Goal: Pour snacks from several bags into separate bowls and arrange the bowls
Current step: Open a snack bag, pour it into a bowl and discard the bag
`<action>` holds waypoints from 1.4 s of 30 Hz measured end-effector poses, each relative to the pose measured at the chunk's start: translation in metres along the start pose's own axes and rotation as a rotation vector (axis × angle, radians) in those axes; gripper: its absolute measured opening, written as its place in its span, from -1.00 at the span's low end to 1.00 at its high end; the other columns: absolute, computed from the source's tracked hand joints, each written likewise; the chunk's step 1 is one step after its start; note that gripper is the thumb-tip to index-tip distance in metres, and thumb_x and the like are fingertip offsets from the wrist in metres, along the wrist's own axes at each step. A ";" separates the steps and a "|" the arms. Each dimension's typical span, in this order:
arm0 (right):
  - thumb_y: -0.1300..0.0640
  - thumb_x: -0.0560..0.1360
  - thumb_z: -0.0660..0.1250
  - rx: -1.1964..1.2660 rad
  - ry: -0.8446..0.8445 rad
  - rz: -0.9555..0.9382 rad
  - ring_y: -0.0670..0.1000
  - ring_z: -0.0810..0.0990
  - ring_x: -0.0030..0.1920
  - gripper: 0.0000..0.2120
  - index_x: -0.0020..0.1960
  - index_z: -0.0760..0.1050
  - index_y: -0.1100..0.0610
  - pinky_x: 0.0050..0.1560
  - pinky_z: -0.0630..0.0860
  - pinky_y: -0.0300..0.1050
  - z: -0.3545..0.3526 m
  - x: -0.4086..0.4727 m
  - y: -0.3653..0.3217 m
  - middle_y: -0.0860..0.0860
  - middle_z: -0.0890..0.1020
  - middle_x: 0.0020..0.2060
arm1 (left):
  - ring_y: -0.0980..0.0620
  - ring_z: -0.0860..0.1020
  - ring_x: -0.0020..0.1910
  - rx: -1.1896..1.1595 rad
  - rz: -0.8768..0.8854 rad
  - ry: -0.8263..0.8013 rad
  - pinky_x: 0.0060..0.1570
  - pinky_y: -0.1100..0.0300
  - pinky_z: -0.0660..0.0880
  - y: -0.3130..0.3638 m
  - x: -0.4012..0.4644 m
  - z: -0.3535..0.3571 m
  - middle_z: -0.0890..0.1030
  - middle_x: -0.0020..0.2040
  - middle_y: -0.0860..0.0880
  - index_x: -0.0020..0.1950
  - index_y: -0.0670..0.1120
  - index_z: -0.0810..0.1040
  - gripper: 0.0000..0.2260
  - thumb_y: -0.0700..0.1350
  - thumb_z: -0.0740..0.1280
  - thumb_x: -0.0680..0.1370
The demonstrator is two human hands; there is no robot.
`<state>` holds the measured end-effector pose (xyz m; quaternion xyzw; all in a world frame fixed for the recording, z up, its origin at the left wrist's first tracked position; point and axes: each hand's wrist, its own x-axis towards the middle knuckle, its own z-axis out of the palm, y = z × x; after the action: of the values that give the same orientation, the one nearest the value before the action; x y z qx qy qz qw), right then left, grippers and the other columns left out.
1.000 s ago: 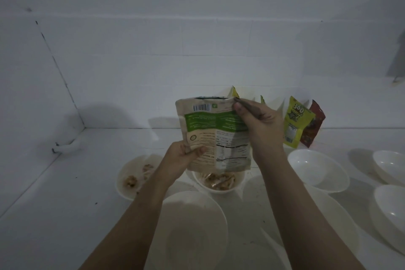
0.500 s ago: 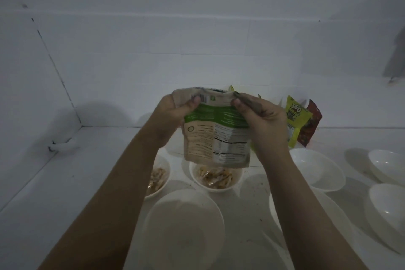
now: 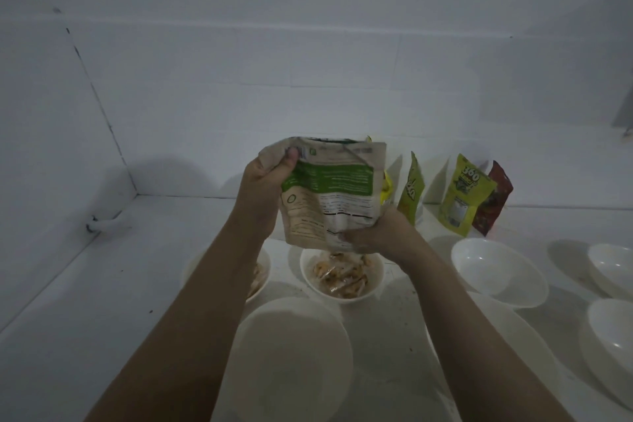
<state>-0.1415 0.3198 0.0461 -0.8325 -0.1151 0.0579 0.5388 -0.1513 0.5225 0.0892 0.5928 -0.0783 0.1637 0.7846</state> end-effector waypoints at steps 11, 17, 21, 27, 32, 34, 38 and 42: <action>-0.23 0.19 0.58 -0.072 0.118 0.027 0.20 0.64 -0.29 -0.38 -0.13 0.61 0.33 -0.19 0.59 0.12 0.017 0.028 0.024 0.20 0.68 -0.30 | -0.16 0.61 0.10 -0.319 -0.085 0.270 0.13 -0.18 0.54 -0.024 -0.012 -0.047 0.64 0.13 -0.16 0.15 -0.18 0.59 -0.74 -0.09 0.33 0.54; 0.01 0.40 0.56 0.352 0.212 0.025 0.09 0.68 -0.10 -0.63 0.00 0.61 0.29 0.04 0.59 0.09 0.021 0.022 0.015 0.20 0.70 -0.14 | -0.34 0.30 0.44 -0.485 -0.081 0.329 0.31 -0.43 0.26 -0.035 -0.017 -0.062 0.32 0.48 -0.28 0.51 -0.18 0.28 -0.41 0.06 0.30 0.56; 0.14 0.55 0.41 0.366 -0.001 0.029 0.02 0.71 0.01 -0.83 0.12 0.62 0.15 0.00 0.64 -0.06 0.036 0.010 0.004 0.07 0.74 -0.04 | -0.33 0.25 0.47 -0.468 -0.072 0.318 0.35 -0.46 0.17 -0.030 -0.031 -0.060 0.26 0.51 -0.27 0.54 -0.14 0.22 -0.51 0.03 0.11 0.66; 0.25 0.58 0.34 0.351 0.111 -0.043 0.06 0.74 -0.09 -0.87 0.08 0.62 0.26 -0.12 0.68 0.02 0.035 -0.008 -0.001 0.09 0.75 -0.11 | -0.23 0.44 0.37 -0.314 -0.090 0.343 0.22 -0.18 0.46 -0.032 -0.058 -0.070 0.47 0.39 -0.16 0.42 -0.06 0.40 -0.65 -0.04 0.11 0.66; 0.26 0.57 0.35 0.347 0.239 -0.093 0.09 0.74 -0.12 -0.70 0.05 0.44 0.55 -0.12 0.68 0.13 0.033 -0.031 0.000 0.25 0.70 -0.14 | -0.13 0.55 0.20 -0.279 -0.125 0.333 0.16 -0.02 0.57 -0.042 -0.076 -0.083 0.58 0.21 -0.16 0.33 -0.21 0.46 -0.67 -0.23 0.27 0.56; 0.28 0.58 0.32 0.378 0.281 -0.086 0.09 0.74 -0.13 -0.75 0.04 0.48 0.53 -0.13 0.68 0.07 0.032 -0.045 -0.001 0.24 0.71 -0.14 | -0.14 0.56 0.19 -0.257 -0.146 0.354 0.21 -0.04 0.54 -0.043 -0.079 -0.081 0.61 0.16 -0.17 0.24 -0.24 0.52 -0.75 -0.27 0.27 0.57; 0.28 0.61 0.28 0.443 0.372 -0.063 0.18 0.72 -0.08 -0.83 -0.02 0.66 0.19 -0.09 0.68 0.07 0.029 -0.074 -0.008 0.15 0.74 -0.12 | -0.04 0.59 0.09 -0.129 -0.174 0.284 0.11 0.06 0.53 -0.039 -0.079 -0.069 0.66 0.05 -0.07 0.20 -0.13 0.55 -0.81 -0.19 0.32 0.58; 0.25 0.62 0.27 0.494 0.540 -0.059 0.11 0.73 -0.10 -0.83 0.07 0.65 0.19 -0.16 0.69 -0.05 0.021 -0.103 -0.016 0.11 0.74 -0.09 | 0.07 0.56 0.16 -0.060 -0.289 0.199 0.12 0.12 0.47 -0.037 -0.078 -0.051 0.62 0.13 0.05 0.27 0.04 0.49 -0.77 -0.07 0.29 0.61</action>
<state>-0.2480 0.3182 0.0494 -0.6590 0.0249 -0.1535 0.7359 -0.2152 0.5498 0.0162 0.5551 0.0811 0.1046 0.8211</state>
